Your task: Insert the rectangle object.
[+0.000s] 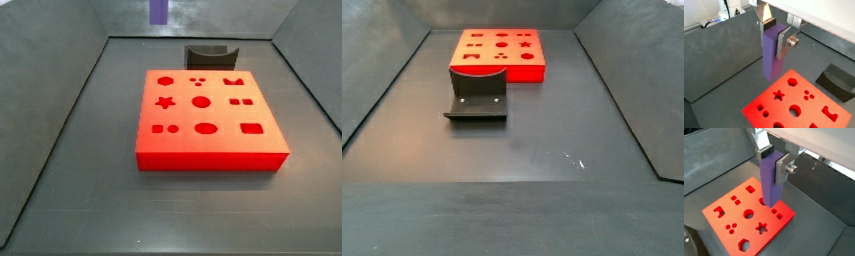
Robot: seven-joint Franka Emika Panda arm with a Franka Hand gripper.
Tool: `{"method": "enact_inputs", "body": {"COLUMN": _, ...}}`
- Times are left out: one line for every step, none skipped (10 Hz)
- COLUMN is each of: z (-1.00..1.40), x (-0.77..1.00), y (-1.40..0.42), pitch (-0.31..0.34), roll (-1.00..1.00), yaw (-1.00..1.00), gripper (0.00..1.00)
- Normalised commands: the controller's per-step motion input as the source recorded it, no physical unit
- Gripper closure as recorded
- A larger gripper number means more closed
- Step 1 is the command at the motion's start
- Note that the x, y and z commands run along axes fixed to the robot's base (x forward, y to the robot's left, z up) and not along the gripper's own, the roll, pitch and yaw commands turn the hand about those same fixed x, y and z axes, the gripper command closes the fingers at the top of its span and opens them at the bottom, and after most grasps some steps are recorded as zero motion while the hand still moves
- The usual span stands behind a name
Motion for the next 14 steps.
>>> {"method": "enact_inputs", "body": {"z": -0.12, "x": 0.48, "y": -0.21, "pitch": 0.000, "roll": 0.00, "yaw": -0.08, "gripper": 1.00}}
{"method": "enact_inputs", "body": {"z": -0.29, "x": 0.54, "y": -0.27, "pitch": -0.133, "roll": -0.09, "yaw": -0.06, "gripper": 1.00}}
{"method": "enact_inputs", "body": {"z": -0.37, "x": 0.55, "y": -0.36, "pitch": -0.181, "roll": -0.07, "yaw": -0.06, "gripper": 1.00}}
{"method": "enact_inputs", "body": {"z": -0.37, "x": 0.62, "y": -0.43, "pitch": -0.161, "roll": -0.03, "yaw": -0.09, "gripper": 1.00}}
{"method": "enact_inputs", "body": {"z": -0.37, "x": 0.63, "y": -0.41, "pitch": -0.156, "roll": 0.00, "yaw": -0.13, "gripper": 1.00}}
{"method": "enact_inputs", "body": {"z": -0.27, "x": 0.66, "y": -0.21, "pitch": -0.121, "roll": 0.00, "yaw": -0.37, "gripper": 1.00}}
{"method": "enact_inputs", "body": {"z": -0.09, "x": 0.15, "y": 0.00, "pitch": -0.177, "roll": -0.09, "yaw": -0.86, "gripper": 1.00}}
{"method": "enact_inputs", "body": {"z": -0.10, "x": 0.01, "y": 0.00, "pitch": -0.174, "roll": -0.08, "yaw": -1.00, "gripper": 1.00}}
{"method": "enact_inputs", "body": {"z": -0.15, "x": 0.00, "y": 0.00, "pitch": -0.176, "roll": -0.06, "yaw": -1.00, "gripper": 1.00}}
{"method": "enact_inputs", "body": {"z": -0.20, "x": 0.03, "y": 0.00, "pitch": -0.187, "roll": -0.04, "yaw": -0.98, "gripper": 1.00}}
{"method": "enact_inputs", "body": {"z": -0.27, "x": 0.06, "y": 0.00, "pitch": -0.176, "roll": 0.00, "yaw": -0.97, "gripper": 1.00}}
{"method": "enact_inputs", "body": {"z": -0.33, "x": 0.12, "y": 0.00, "pitch": -0.166, "roll": 0.00, "yaw": -0.92, "gripper": 1.00}}
{"method": "enact_inputs", "body": {"z": -0.24, "x": 0.19, "y": 0.00, "pitch": -0.136, "roll": 0.02, "yaw": -0.89, "gripper": 1.00}}
{"method": "enact_inputs", "body": {"z": -0.24, "x": 0.22, "y": 0.00, "pitch": -0.099, "roll": 0.07, "yaw": -0.88, "gripper": 1.00}}
